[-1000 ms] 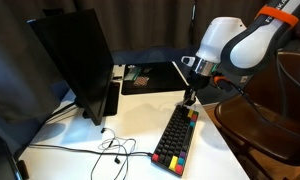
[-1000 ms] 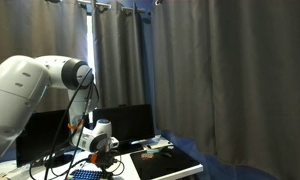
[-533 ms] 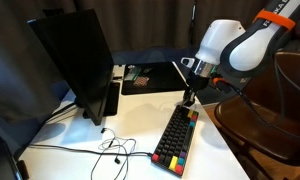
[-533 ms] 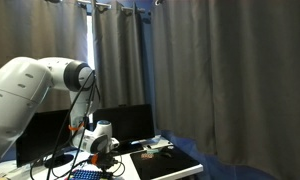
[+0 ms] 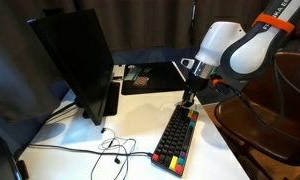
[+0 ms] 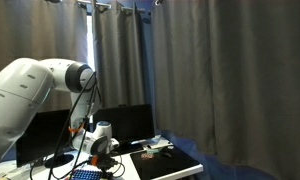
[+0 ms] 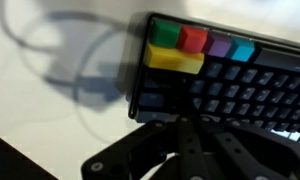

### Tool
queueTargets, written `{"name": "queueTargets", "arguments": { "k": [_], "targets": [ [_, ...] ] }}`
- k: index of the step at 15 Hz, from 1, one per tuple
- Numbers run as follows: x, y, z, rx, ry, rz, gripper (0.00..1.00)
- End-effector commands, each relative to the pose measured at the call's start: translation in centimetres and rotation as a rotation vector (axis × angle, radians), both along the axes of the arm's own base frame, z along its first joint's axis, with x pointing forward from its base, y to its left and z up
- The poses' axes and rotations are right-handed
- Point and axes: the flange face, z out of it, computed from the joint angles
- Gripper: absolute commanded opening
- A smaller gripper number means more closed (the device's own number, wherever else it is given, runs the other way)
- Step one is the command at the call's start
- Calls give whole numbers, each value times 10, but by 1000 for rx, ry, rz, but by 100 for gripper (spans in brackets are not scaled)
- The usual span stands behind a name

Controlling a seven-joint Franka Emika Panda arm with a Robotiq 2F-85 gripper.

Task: Press the button to the far right in the second row

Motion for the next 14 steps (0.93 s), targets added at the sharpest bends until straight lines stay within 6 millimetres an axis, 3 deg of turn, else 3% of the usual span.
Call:
{"name": "queueTargets", "arguments": {
  "k": [1,14],
  "targets": [
    [6,2,-1,13,-18,-12,0],
    [9,-3,-4,6,-27,-19,0]
  ]
}}
